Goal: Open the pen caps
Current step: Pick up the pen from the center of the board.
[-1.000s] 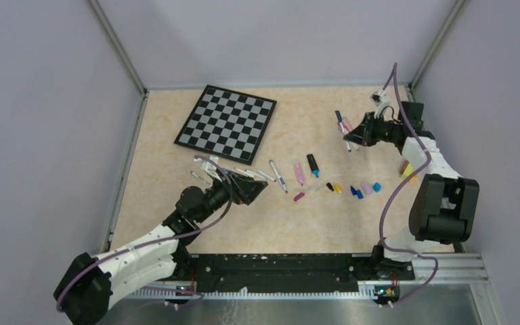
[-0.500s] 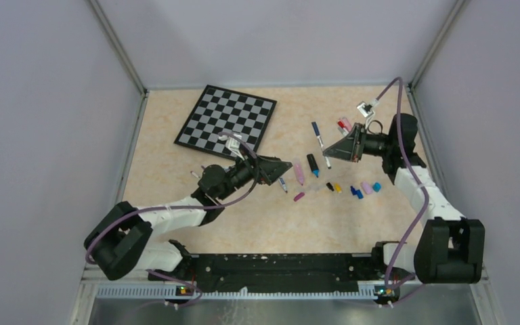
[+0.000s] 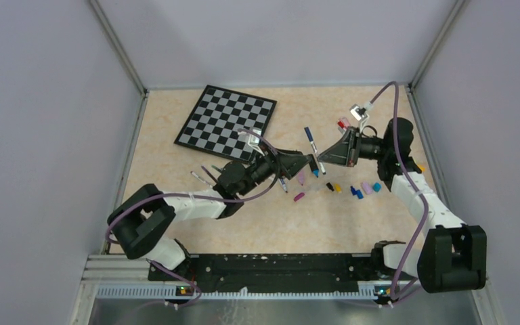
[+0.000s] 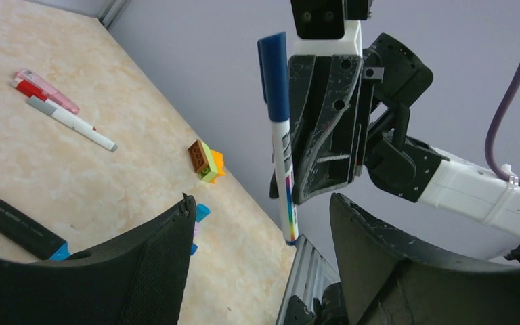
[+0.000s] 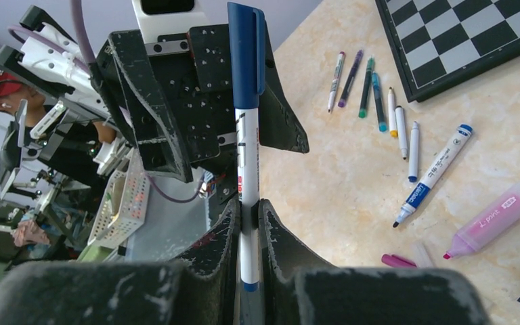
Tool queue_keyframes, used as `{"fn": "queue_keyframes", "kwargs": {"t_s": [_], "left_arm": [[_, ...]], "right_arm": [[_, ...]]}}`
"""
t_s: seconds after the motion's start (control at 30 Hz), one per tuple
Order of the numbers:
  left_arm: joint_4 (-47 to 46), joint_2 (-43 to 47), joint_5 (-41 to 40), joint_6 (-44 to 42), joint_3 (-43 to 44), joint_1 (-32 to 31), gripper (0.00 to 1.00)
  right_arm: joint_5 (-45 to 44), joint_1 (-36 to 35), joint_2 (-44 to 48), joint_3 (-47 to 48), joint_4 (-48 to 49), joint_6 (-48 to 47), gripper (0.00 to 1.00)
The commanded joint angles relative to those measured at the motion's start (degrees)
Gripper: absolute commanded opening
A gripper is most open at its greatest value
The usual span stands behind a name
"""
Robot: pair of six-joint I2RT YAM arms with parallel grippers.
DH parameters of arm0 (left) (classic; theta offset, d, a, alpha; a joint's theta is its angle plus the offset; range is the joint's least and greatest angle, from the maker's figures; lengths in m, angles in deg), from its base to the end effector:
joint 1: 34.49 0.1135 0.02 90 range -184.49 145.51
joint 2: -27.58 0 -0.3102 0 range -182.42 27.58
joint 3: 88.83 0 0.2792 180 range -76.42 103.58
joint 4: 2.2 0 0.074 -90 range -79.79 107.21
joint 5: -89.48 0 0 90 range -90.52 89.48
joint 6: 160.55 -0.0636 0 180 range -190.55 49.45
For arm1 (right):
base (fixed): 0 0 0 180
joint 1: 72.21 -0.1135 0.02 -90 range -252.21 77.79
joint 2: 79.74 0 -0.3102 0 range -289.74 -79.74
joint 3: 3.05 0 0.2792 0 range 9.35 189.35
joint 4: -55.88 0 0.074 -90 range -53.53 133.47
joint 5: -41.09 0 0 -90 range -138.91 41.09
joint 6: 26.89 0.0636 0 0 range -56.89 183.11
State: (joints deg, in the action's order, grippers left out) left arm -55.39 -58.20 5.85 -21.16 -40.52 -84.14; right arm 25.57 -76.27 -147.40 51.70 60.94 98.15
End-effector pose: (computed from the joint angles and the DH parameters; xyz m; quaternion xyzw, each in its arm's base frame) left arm 0.2218 -0.2719 0.2902 0.0457 0.6027 -0.6272 0.4912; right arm 0.2594 0.0798 0.3256 -0.2229 0.6845 0.6049 0.3403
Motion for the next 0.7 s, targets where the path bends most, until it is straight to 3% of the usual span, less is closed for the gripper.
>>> {"fn": "queue_keyframes", "kwargs": {"t_s": [0.0,0.67], "left_arm": [[-5.36,-1.3,-2.09,-0.6,3.68,-0.69,0.73],[-9.46,-7.22,0.34,3.69,6.96,-1.53,0.39]], "right_arm": [[0.61,-1.74,1.65,-0.84,3.13,0.59,0.0],[-0.3,-3.19,1.25,-1.65,3.88,0.96,0.0]]}}
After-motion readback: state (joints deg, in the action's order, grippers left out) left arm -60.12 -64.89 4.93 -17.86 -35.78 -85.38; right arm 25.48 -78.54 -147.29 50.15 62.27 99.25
